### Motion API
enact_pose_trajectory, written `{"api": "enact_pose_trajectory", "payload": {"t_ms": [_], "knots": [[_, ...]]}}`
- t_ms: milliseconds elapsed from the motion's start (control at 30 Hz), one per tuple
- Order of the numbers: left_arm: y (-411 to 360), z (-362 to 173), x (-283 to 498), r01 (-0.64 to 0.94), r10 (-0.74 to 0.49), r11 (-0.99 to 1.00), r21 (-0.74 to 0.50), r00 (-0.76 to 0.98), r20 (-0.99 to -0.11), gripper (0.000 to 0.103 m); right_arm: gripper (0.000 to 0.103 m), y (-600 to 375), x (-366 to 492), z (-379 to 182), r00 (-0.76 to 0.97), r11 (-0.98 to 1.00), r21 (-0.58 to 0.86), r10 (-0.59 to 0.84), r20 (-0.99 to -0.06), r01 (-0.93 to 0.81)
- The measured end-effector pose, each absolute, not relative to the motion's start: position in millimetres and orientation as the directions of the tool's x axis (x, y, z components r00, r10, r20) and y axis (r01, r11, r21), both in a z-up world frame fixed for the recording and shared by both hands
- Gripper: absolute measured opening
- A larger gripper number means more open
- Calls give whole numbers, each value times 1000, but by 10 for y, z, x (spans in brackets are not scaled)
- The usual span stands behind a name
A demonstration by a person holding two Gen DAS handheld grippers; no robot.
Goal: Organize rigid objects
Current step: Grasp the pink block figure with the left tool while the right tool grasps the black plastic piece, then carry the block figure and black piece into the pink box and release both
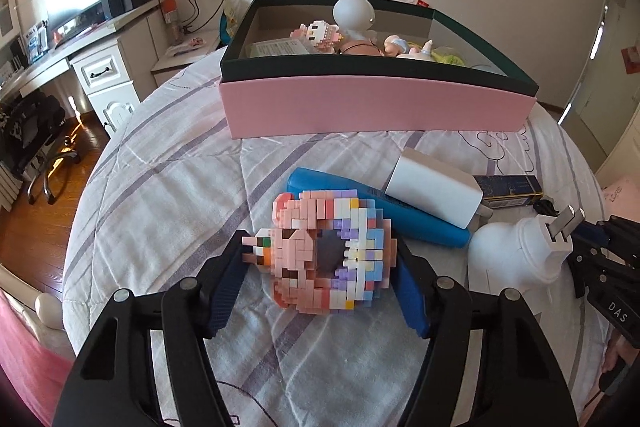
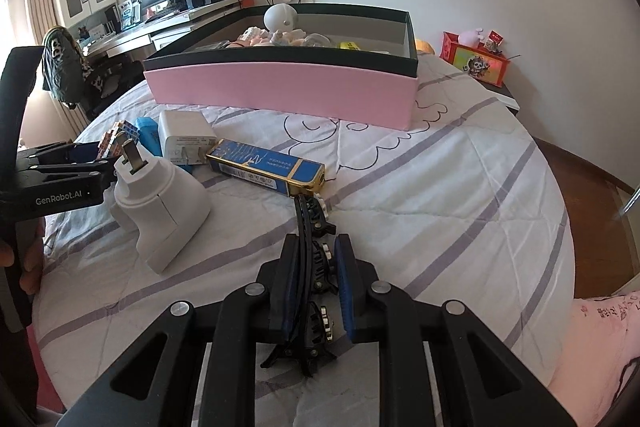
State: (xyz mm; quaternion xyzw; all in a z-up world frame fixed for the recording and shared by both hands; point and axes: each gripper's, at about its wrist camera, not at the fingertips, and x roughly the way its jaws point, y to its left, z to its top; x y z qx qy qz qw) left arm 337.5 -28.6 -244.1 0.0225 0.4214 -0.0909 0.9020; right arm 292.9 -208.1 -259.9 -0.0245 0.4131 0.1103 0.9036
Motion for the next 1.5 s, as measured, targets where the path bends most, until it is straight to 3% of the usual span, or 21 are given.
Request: {"api": "enact_pose_trajectory", "payload": {"t_ms": [233, 367, 533, 800, 967, 1233, 1500], "knots": [[-292, -2305, 3063, 177, -108, 984, 33, 723, -682, 68, 18, -2004, 2900, -2594, 650, 974, -15, 138, -747, -224], [-249, -2198, 2890, 166, -123, 986, 6, 757, -641, 68, 18, -2045, 2818, -2531, 680, 976, 21, 167, -714, -218], [-223, -1855, 2571, 148, -120, 989, 10, 839, -531, 68, 18, -1988, 2571, -2212, 777, 976, 52, 199, -597, -211], [-203, -1225, 1971, 101, -91, 995, 19, 950, -299, 68, 18, -1676, 2011, -1387, 921, 972, -27, 210, -328, -232], [-165, -992, 1714, 67, -63, 998, 15, 976, -210, 68, 18, -1548, 1754, -1100, 949, 973, -63, 202, -241, -223], [-180, -846, 1550, 65, -61, 998, 17, 984, -165, 68, 18, -1479, 1666, -981, 955, 972, -66, 209, -211, -227], [-207, -798, 1872, 77, -70, 997, 29, 979, -190, 68, 18, -1561, 1959, -1002, 955, 974, -77, 190, -229, -212]]}}
